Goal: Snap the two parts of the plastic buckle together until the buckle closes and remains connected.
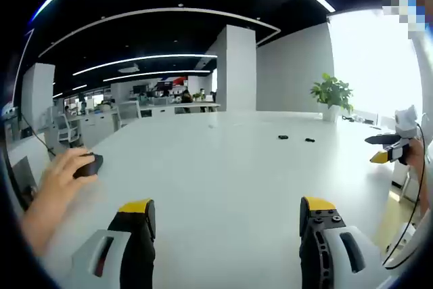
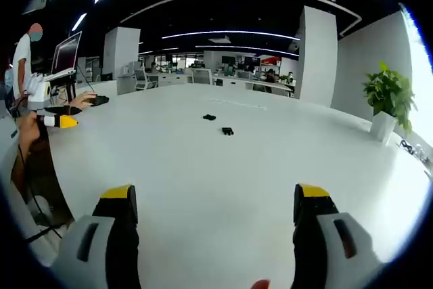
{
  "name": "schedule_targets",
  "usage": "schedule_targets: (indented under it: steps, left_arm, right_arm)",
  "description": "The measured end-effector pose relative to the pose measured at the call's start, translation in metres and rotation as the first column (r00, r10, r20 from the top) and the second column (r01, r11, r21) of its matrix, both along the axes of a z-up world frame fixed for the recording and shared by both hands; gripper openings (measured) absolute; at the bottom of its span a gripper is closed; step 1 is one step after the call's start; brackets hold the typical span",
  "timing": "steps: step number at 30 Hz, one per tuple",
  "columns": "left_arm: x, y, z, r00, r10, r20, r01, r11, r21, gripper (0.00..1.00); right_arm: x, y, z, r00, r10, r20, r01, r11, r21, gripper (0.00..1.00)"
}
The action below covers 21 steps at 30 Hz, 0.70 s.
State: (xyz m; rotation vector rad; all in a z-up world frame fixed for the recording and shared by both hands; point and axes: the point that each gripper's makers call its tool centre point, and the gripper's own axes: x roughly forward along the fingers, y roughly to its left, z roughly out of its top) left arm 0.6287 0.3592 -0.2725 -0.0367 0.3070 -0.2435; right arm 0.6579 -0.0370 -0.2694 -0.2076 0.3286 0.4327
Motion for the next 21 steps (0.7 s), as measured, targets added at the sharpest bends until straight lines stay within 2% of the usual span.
schedule_targets:
  steps: [6,12,21]
  left_arm:
    - [0.000,0.003,0.004,1.000,0.005,0.006,-0.005,1.000,0.001,0.90]
    - [0.001,0.002,0.007,1.000,0.001,0.010,-0.001,1.000,0.004,0.90]
    - [0.007,-0.010,0.002,0.999,-0.050,0.005,0.050,0.999,0.008,0.89]
  right_arm:
    - [0.002,0.003,0.003,1.000,-0.003,0.006,0.003,1.000,-0.017,0.96]
    - [0.005,0.007,0.003,1.000,0.004,0.006,-0.004,1.000,-0.002,0.95]
    - [0.010,0.008,0.003,1.000,0.014,0.002,-0.014,1.000,0.003,0.95]
